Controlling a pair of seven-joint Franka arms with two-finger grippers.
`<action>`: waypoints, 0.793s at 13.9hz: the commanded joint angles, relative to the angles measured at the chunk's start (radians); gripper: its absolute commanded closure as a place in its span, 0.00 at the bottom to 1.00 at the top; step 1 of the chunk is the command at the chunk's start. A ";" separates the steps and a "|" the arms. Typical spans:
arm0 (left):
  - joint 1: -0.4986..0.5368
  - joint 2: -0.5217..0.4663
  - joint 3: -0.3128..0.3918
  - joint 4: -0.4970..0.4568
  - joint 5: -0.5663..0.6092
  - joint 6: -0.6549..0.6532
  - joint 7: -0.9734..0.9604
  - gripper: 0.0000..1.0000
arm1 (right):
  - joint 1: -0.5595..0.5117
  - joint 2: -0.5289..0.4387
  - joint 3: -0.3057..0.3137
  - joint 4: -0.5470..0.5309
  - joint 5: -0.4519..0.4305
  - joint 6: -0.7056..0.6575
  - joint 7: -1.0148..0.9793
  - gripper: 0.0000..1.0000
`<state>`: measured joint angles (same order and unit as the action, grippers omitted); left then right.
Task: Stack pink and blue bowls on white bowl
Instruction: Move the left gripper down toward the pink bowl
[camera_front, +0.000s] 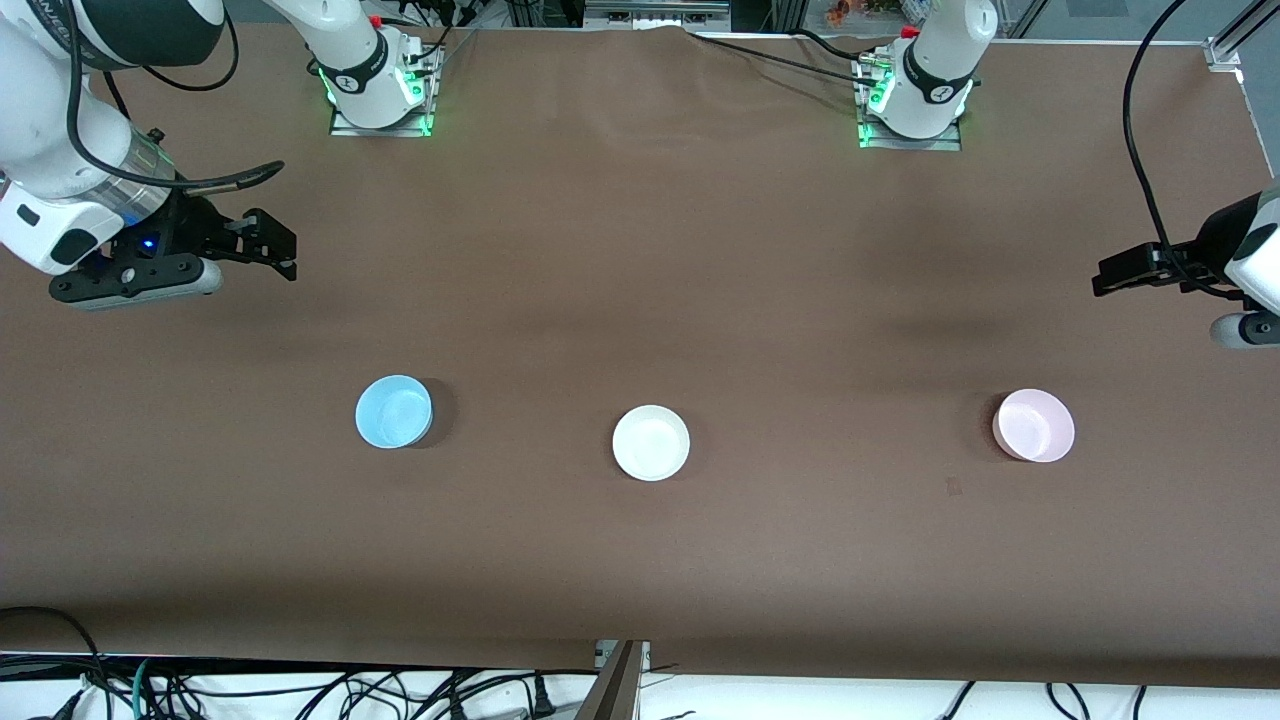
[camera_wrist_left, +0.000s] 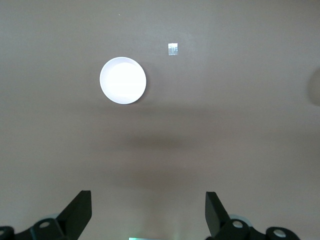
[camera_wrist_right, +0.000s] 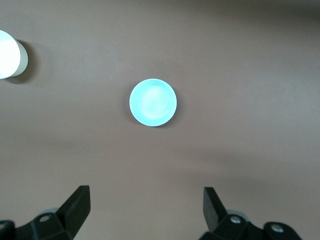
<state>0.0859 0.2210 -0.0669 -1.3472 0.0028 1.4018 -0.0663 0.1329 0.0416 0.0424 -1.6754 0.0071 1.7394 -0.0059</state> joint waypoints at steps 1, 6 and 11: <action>0.009 0.012 -0.004 0.025 -0.001 -0.004 0.010 0.00 | -0.010 -0.023 0.007 -0.017 -0.001 -0.021 0.007 0.00; 0.011 0.012 0.001 0.025 -0.003 -0.003 0.016 0.00 | -0.010 -0.026 0.008 -0.015 -0.001 -0.035 0.004 0.00; 0.049 0.027 0.007 0.017 -0.010 -0.001 0.035 0.00 | -0.010 -0.045 0.010 -0.004 -0.001 -0.089 0.001 0.00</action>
<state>0.1095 0.2265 -0.0635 -1.3472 0.0028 1.4018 -0.0652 0.1329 0.0299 0.0424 -1.6747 0.0070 1.6783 -0.0059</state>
